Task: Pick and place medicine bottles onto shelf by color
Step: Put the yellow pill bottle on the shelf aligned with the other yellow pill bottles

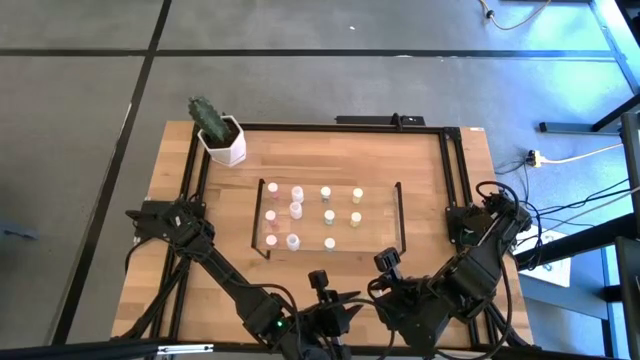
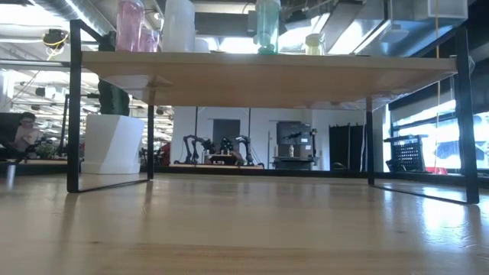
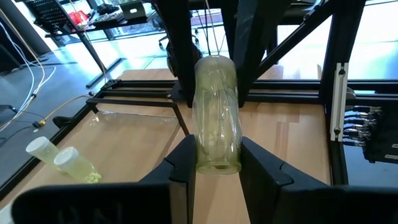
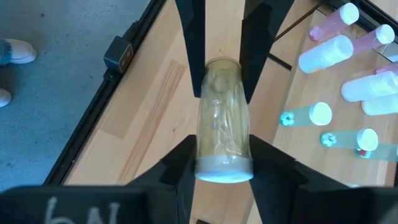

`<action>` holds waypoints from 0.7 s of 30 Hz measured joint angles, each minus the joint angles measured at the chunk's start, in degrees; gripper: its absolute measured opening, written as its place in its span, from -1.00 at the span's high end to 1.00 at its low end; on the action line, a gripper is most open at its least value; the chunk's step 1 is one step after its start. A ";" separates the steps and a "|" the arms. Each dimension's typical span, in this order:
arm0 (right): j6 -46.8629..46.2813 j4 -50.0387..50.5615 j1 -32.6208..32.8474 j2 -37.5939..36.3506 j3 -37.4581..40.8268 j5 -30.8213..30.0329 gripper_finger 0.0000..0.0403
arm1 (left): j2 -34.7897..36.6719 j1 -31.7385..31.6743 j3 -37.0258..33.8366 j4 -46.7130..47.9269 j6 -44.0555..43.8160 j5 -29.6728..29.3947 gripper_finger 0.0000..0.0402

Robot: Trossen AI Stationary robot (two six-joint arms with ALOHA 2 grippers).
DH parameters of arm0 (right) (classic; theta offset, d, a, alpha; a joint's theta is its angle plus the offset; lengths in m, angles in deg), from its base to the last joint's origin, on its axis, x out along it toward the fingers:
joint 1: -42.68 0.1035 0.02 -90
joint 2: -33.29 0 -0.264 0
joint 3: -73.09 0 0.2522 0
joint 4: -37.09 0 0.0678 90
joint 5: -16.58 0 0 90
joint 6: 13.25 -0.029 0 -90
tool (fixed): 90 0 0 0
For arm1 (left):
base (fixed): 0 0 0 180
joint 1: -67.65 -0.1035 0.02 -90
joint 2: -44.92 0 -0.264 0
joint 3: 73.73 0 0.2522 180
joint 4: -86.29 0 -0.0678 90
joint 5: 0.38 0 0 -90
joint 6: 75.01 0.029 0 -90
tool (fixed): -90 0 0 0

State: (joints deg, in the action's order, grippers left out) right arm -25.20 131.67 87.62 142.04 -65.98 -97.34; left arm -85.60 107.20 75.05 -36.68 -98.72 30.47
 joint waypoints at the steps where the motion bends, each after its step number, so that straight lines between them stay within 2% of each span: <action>1: 0.00 0.00 -0.01 0.00 0.00 0.00 0.38 | 0.00 0.00 0.00 0.00 -0.01 0.00 0.61; 11: 0.00 -0.02 0.00 0.00 0.00 0.06 0.39 | 0.05 0.00 -0.02 0.00 -0.10 0.43 0.59; 21: 0.18 0.12 0.07 0.00 0.00 0.37 0.39 | 0.20 -1.69 -0.02 -0.42 -0.14 6.50 0.38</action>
State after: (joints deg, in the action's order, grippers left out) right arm -25.02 131.78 87.69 142.04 -65.98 -96.97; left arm -85.40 105.51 75.03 -37.10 -98.86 36.97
